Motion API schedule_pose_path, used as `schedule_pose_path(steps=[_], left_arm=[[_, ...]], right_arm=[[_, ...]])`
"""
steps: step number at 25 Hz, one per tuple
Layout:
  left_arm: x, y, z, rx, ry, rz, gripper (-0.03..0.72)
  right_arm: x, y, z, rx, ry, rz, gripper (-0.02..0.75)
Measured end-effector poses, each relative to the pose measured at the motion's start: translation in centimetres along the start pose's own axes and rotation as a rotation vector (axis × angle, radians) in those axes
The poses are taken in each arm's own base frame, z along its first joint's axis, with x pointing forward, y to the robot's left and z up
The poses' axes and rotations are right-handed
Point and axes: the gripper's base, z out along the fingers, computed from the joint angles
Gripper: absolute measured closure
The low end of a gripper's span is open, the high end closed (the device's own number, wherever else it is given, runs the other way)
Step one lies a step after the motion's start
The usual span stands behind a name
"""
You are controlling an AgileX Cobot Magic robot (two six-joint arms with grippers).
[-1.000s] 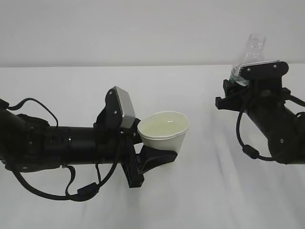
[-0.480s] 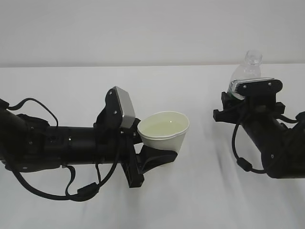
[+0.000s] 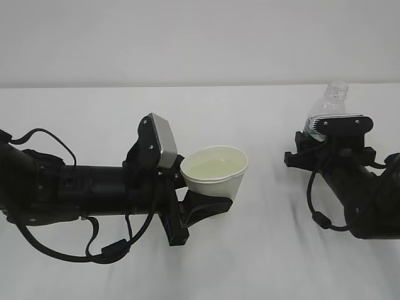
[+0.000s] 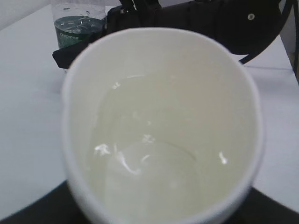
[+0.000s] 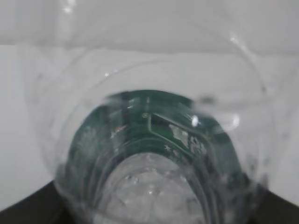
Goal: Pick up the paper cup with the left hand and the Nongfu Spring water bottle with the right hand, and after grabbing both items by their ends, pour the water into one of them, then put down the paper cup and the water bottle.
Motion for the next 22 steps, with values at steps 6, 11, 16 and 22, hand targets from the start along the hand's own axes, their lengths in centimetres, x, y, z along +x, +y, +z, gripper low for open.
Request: schedule_pose_path(steps=[6,11,16,22], left_arm=[[0.0,0.0,0.0,0.0,0.0,0.0,0.3],[0.0,0.0,0.0,0.0,0.0,0.0,0.3],[0.0,0.0,0.0,0.0,0.0,0.0,0.3],[0.0,0.0,0.0,0.001,-0.002,0.0,0.3]], right_arm=[[-0.5,-0.8,0.8,0.015,-0.025,0.005,0.288],[-0.4,-0.7,1.6,0.002,-0.039,-0.001,0.288],[0.2,-0.5,2.4,0.002,-0.035,-0.002,0.288],[0.6,-0.4,2.8,0.003,-0.037,-0.003,0.289]])
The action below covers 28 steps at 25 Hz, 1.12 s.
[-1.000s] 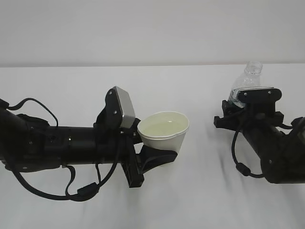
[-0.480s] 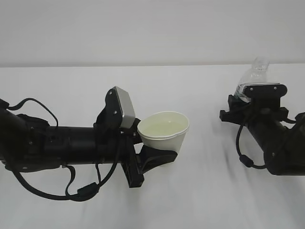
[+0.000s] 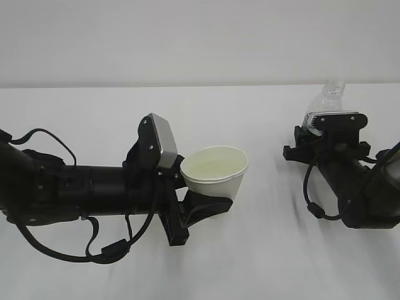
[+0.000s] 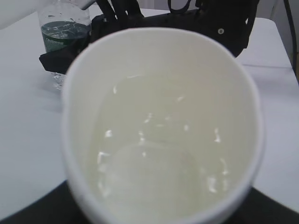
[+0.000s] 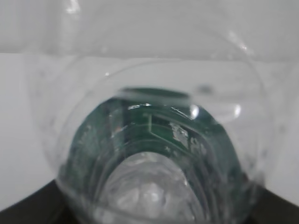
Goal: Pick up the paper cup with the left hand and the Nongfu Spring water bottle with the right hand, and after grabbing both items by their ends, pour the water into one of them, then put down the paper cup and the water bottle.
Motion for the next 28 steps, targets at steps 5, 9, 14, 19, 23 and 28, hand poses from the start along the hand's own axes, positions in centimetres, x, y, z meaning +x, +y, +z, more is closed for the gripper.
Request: schedule_pose_path(steps=[5,9,14,19,23,28], left_arm=[[0.0,0.0,0.0,0.0,0.0,0.0,0.3],[0.0,0.0,0.0,0.0,0.0,0.0,0.3],[0.0,0.0,0.0,0.0,0.0,0.0,0.3],[0.0,0.0,0.0,0.0,0.0,0.0,0.3],[0.0,0.0,0.0,0.0,0.0,0.0,0.3],[0.0,0.0,0.0,0.0,0.0,0.0,0.3]], right_arm=[[0.01,-0.15,0.02,0.004,0.0,-0.003,0.289],[0.01,-0.15,0.02,0.004,0.0,-0.008,0.289],[0.01,-0.15,0.02,0.004,0.0,-0.009,0.258],[-0.05,-0.15,0.02,0.003,-0.006,-0.011,0.156],[-0.05,-0.15,0.02,0.004,-0.006,-0.011,0.137],[-0.67,-0.3,-0.89,-0.001,-0.007,-0.014,0.137]])
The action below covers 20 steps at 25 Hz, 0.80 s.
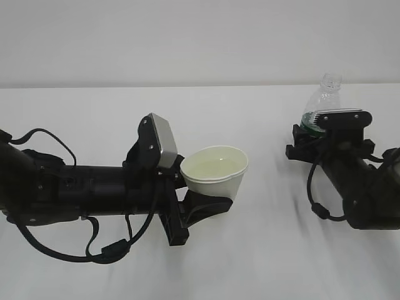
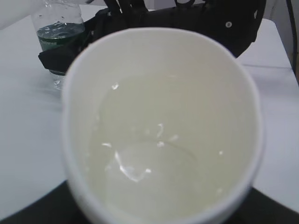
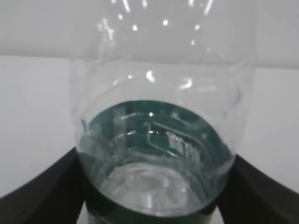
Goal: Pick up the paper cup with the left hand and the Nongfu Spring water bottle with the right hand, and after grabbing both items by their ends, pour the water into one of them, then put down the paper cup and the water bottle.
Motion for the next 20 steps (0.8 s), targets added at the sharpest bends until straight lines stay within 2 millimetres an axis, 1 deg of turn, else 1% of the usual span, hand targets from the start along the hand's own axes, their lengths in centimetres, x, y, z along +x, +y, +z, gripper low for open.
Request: schedule_pose_path(steps=[3,10,20], left_arm=[[0.0,0.0,0.0,0.0,0.0,0.0,0.3],[0.0,0.0,0.0,-0.001,0.0,0.0,0.3],[0.0,0.0,0.0,-0.002,-0.001,-0.001,0.3]], right_arm=[[-0.3,-0.1,-0.5,-0.002,-0.003,-0.003,0.137],[-0.2,-0.1,-1.2,-0.012,0.013,-0.011,0.137],[-0.9,-0.2,-2.1,-0.031,0.007,-0.019,0.137]])
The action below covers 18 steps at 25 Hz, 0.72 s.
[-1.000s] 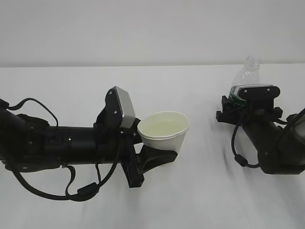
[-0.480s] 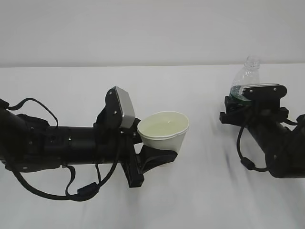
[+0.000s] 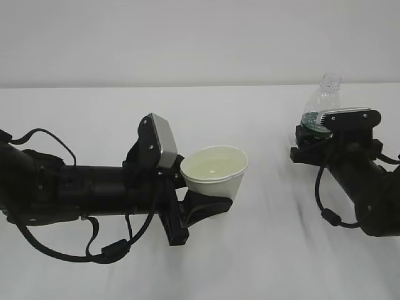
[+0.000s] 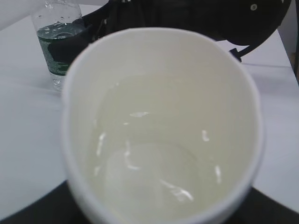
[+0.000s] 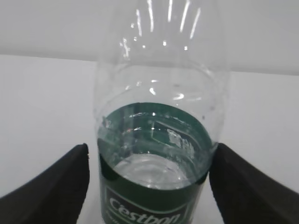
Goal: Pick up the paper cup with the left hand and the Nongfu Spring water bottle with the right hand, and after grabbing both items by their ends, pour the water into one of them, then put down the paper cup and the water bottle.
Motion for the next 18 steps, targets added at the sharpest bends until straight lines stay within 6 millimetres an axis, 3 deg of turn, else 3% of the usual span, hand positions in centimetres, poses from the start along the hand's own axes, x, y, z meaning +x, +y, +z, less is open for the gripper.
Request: schedule_pose_path(steps=[12,18], left_arm=[[0.0,0.1,0.0,-0.007,-0.003,-0.005,0.3],[-0.1,0.2,0.0,-0.027,-0.01,-0.021,0.3]], right_arm=[[0.6,-0.1,-1.3,-0.011,0.038,-0.009,0.137],[-0.3,-0.3,-2.6,-0.014,0.03,-0.01,0.136]])
